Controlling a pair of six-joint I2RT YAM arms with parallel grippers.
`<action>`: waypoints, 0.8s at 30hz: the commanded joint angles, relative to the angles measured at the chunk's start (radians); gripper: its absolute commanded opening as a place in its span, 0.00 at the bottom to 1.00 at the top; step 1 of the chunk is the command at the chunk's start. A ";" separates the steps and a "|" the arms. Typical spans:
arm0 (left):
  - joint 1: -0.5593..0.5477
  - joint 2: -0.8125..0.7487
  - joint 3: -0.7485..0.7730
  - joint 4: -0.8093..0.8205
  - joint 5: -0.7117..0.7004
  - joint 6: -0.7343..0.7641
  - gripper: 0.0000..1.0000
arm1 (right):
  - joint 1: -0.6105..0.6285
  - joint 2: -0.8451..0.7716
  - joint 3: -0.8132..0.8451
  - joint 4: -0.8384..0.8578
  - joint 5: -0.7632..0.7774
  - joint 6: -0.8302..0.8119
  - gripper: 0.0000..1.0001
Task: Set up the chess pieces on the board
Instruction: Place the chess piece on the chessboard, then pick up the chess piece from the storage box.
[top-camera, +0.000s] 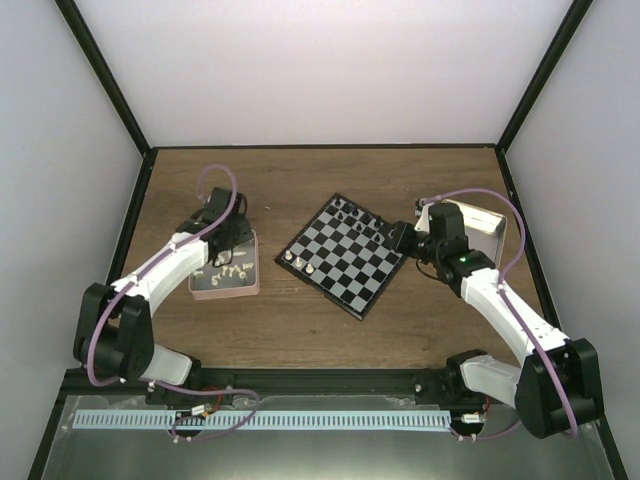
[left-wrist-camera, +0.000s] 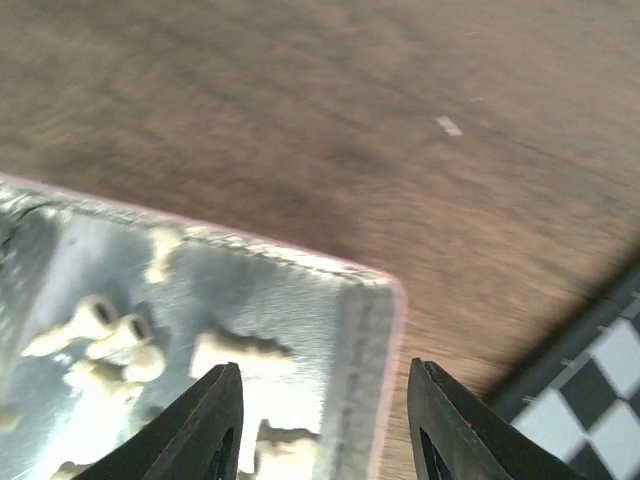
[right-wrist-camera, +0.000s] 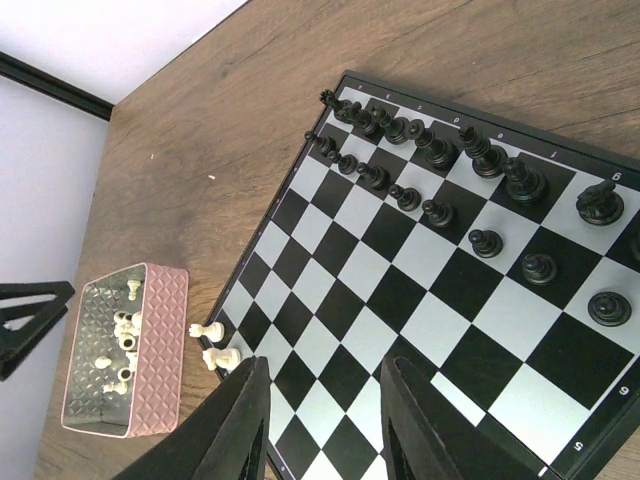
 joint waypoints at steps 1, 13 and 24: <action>0.047 0.003 -0.072 0.048 0.001 -0.075 0.48 | 0.008 -0.007 -0.005 0.011 -0.012 0.001 0.32; 0.086 0.167 -0.089 0.083 0.032 -0.139 0.47 | 0.009 -0.009 -0.001 -0.001 -0.002 -0.006 0.32; 0.095 0.247 -0.080 0.106 0.006 -0.130 0.46 | 0.009 0.000 0.002 0.007 -0.007 -0.006 0.32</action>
